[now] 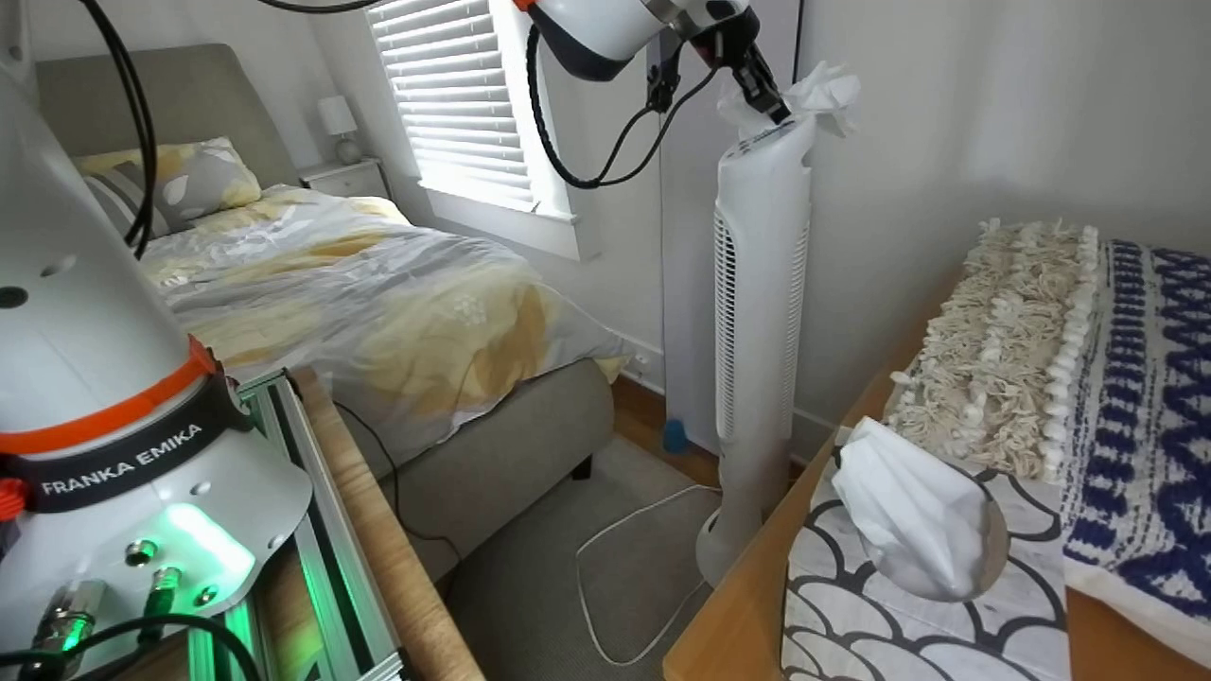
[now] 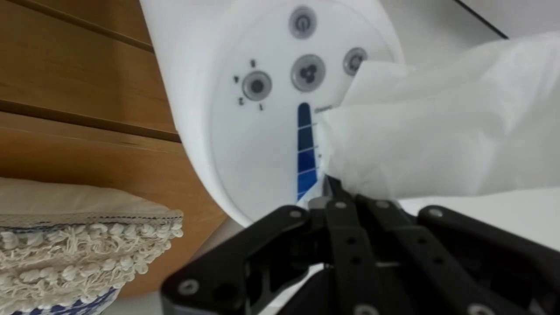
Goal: Pick up the white towel on the pillow and use it to wipe the combined fan and heater top before putting the towel back on the pillow
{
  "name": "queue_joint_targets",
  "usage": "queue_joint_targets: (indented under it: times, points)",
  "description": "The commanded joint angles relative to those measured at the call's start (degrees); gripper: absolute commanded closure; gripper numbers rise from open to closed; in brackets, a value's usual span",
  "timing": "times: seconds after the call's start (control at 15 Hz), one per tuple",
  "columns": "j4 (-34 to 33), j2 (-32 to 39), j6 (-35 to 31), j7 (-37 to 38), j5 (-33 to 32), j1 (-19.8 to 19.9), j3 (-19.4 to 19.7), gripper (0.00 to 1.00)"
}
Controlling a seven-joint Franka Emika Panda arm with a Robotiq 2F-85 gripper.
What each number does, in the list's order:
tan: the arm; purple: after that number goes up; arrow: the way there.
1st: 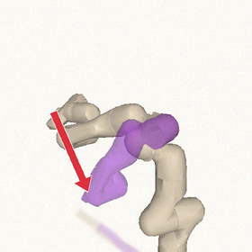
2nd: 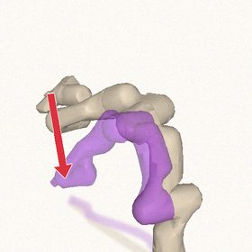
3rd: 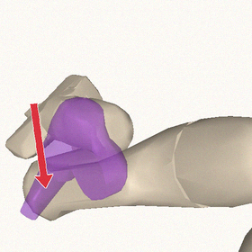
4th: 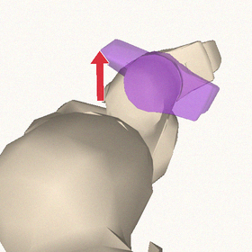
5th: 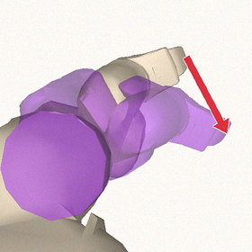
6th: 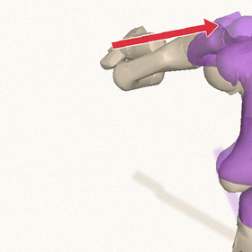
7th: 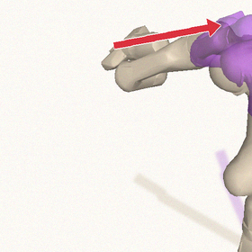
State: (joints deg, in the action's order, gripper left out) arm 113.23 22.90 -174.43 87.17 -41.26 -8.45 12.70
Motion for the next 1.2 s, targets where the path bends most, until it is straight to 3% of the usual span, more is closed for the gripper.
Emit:
queue_joint_targets:
  times: [0.0,0.2,0.33,0.67,1.13]
  points:
    - [2.1,0.6,-3.1,-3.2,1.7,2.9,-3.3,0.99]
    - [4.5,-1.2,1.8,-7.0,5.9,6.7,-9.1,0.99]
    - [4.6,-2.7,5.8,-7.6,7.2,7.2,-10.0,0.99]
    - [7.0,-8.8,12.2,-6.8,9.5,7.1,-10.3,0.99]
    - [8.7,-17.1,9.5,-4.1,14.5,10.5,-7.5,0.99]
